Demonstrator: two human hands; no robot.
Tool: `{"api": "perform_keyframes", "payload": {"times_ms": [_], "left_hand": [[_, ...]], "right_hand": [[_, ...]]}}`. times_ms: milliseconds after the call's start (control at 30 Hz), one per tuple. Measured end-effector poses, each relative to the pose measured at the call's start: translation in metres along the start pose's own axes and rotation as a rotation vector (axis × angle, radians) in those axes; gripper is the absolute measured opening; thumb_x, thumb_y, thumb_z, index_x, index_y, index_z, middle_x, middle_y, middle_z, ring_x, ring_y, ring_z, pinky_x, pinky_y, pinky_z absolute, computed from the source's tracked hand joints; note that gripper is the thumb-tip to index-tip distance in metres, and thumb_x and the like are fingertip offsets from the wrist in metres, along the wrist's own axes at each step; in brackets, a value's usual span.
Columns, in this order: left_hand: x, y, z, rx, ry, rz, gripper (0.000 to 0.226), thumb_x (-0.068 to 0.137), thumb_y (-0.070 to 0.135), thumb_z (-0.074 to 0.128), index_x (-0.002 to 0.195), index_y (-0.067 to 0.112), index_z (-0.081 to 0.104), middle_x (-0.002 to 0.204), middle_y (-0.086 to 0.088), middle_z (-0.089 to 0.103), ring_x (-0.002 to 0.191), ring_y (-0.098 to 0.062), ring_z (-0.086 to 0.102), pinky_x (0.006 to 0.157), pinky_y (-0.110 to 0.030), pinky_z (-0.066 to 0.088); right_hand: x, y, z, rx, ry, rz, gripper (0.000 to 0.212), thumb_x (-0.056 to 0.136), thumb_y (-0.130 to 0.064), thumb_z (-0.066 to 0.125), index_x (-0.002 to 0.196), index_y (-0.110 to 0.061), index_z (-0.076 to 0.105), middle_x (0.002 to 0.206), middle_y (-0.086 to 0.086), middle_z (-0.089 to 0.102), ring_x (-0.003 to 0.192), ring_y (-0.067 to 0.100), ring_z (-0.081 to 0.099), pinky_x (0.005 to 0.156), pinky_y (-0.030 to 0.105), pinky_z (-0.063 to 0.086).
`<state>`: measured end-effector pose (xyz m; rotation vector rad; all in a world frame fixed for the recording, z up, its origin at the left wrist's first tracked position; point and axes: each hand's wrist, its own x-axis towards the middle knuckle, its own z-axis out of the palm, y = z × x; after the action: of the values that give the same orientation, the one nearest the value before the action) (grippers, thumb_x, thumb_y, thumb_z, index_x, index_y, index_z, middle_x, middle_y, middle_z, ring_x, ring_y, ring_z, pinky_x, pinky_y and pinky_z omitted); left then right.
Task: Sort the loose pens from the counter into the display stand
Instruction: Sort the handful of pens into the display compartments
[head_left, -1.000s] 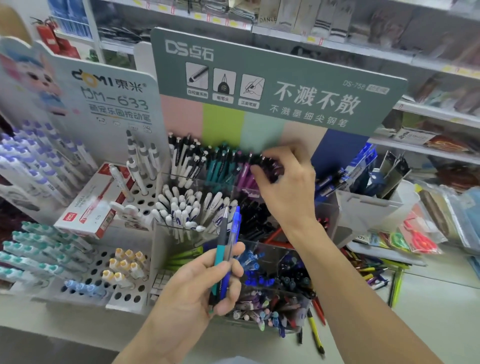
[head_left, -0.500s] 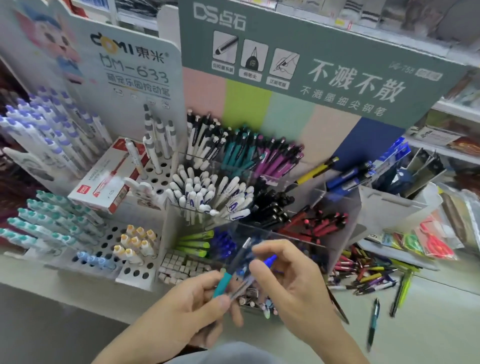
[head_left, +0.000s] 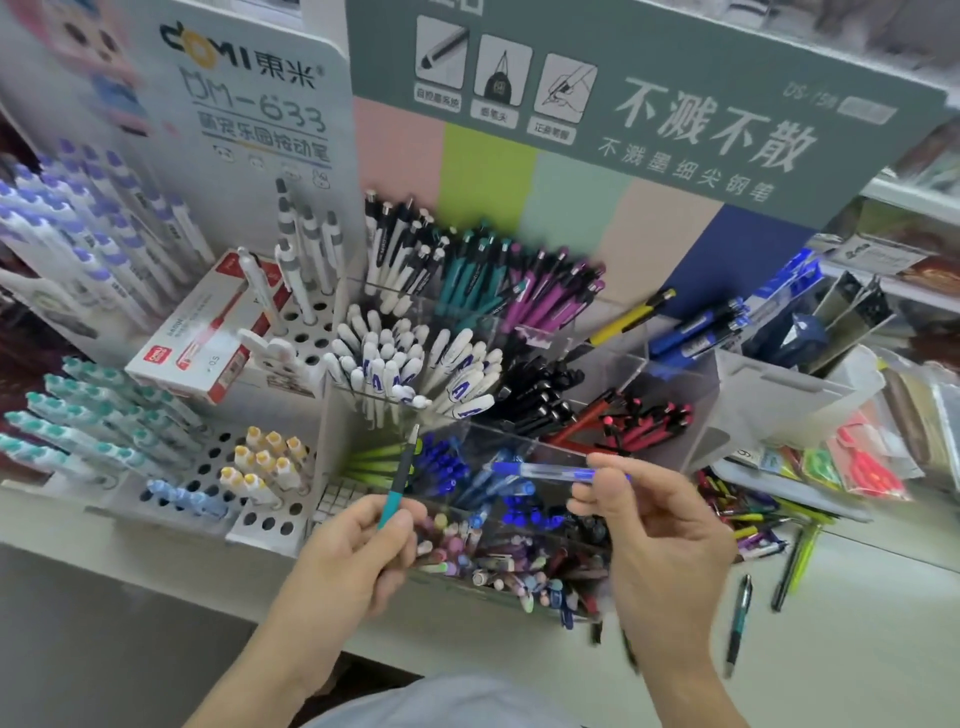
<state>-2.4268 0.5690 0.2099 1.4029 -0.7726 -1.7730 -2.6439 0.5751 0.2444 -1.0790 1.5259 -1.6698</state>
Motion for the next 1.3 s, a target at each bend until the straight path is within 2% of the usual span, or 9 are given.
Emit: {"api": "perform_keyframes", "payload": {"times_ms": [167, 400, 533, 667, 833, 933, 1067, 1167, 1300], "left_hand": [[-0.003, 0.003, -0.004, -0.165, 0.066, -0.029, 0.032, 0.103, 0.011, 0.042, 0.106, 0.006, 0.073, 0.074, -0.009, 0.052, 0.055, -0.016, 0.039, 0.052, -0.029, 0.014], [-0.006, 0.0, -0.009, -0.197, 0.124, -0.003, 0.024, 0.102, 0.007, 0.048, 0.113, 0.004, 0.069, 0.074, -0.011, 0.055, 0.06, -0.019, 0.045, 0.051, -0.029, 0.034], [-0.006, -0.005, -0.013, -0.212, 0.169, 0.058, 0.022, 0.096, 0.007, 0.056, 0.112, 0.003, 0.071, 0.079, -0.012, 0.063, 0.061, -0.021, 0.055, 0.048, -0.026, 0.045], [-0.008, -0.002, -0.014, -0.216, 0.171, 0.106, 0.027, 0.082, 0.015, 0.072, 0.109, 0.008, 0.072, 0.089, -0.018, 0.072, 0.056, -0.024, 0.059, 0.043, -0.027, 0.044], [-0.013, 0.005, -0.012, -0.18, 0.098, 0.088, 0.03, 0.075, 0.025, 0.074, 0.103, 0.012, 0.073, 0.086, -0.02, 0.072, 0.043, -0.021, 0.049, 0.036, -0.021, 0.031], [-0.017, 0.009, -0.005, 0.012, 0.029, 0.16, 0.01, 0.083, 0.02, 0.073, 0.091, 0.023, 0.079, 0.073, -0.008, 0.071, 0.042, -0.018, 0.046, 0.041, -0.02, 0.035], [-0.021, 0.008, 0.004, 0.525, 0.023, 0.517, 0.018, 0.086, 0.021, 0.077, 0.1, 0.034, 0.079, 0.092, 0.013, 0.075, 0.085, -0.007, 0.072, 0.072, -0.02, 0.056], [-0.02, 0.019, 0.01, 0.5, -0.014, 0.596, 0.021, 0.076, 0.044, 0.078, 0.096, 0.039, 0.077, 0.09, 0.007, 0.073, 0.085, -0.019, 0.07, 0.072, -0.034, 0.057], [-0.011, 0.034, 0.024, 0.412, -0.113, 0.695, 0.024, 0.07, 0.051, 0.081, 0.092, 0.039, 0.079, 0.082, 0.004, 0.069, 0.072, -0.014, 0.064, 0.063, -0.03, 0.052]], "right_hand": [[-0.005, 0.036, 0.033, -0.109, -0.167, -0.138, 0.009, 0.083, -0.012, 0.077, 0.089, -0.018, 0.079, 0.092, 0.0, 0.066, 0.071, 0.025, 0.072, 0.064, 0.027, 0.06], [0.006, 0.046, 0.058, -0.4, -0.352, -0.23, 0.013, 0.088, -0.011, 0.078, 0.1, -0.017, 0.076, 0.092, -0.012, 0.071, 0.083, 0.006, 0.069, 0.069, 0.015, 0.054], [0.01, 0.055, 0.067, -0.586, -0.469, -0.282, 0.011, 0.087, -0.009, 0.079, 0.093, -0.018, 0.076, 0.086, -0.013, 0.073, 0.079, 0.003, 0.069, 0.07, 0.024, 0.056], [0.009, 0.052, 0.071, -0.716, -0.579, -0.342, 0.017, 0.093, -0.011, 0.072, 0.108, -0.013, 0.079, 0.112, -0.003, 0.07, 0.096, 0.01, 0.069, 0.084, 0.034, 0.06], [-0.005, 0.013, 0.047, -0.48, -0.479, -0.369, 0.028, 0.092, -0.002, 0.069, 0.114, -0.018, 0.07, 0.1, -0.012, 0.065, 0.09, 0.005, 0.066, 0.075, 0.015, 0.052], [-0.01, 0.004, 0.035, -0.453, -0.607, -0.436, 0.036, 0.087, -0.002, 0.075, 0.121, -0.015, 0.069, 0.102, -0.007, 0.063, 0.086, 0.005, 0.065, 0.076, 0.012, 0.05], [-0.012, 0.016, 0.025, -0.481, -0.62, -0.523, 0.01, 0.09, -0.019, 0.076, 0.099, -0.017, 0.076, 0.094, -0.007, 0.06, 0.077, 0.004, 0.06, 0.069, 0.012, 0.046], [-0.011, 0.017, 0.019, -0.463, -0.608, -0.513, 0.011, 0.09, -0.026, 0.075, 0.091, -0.015, 0.074, 0.095, -0.006, 0.061, 0.081, 0.004, 0.059, 0.07, 0.013, 0.047], [-0.007, 0.005, 0.014, -0.263, -0.556, -0.317, 0.014, 0.082, -0.015, 0.084, 0.088, -0.016, 0.072, 0.09, -0.012, 0.071, 0.078, 0.006, 0.068, 0.071, 0.014, 0.051]]}}
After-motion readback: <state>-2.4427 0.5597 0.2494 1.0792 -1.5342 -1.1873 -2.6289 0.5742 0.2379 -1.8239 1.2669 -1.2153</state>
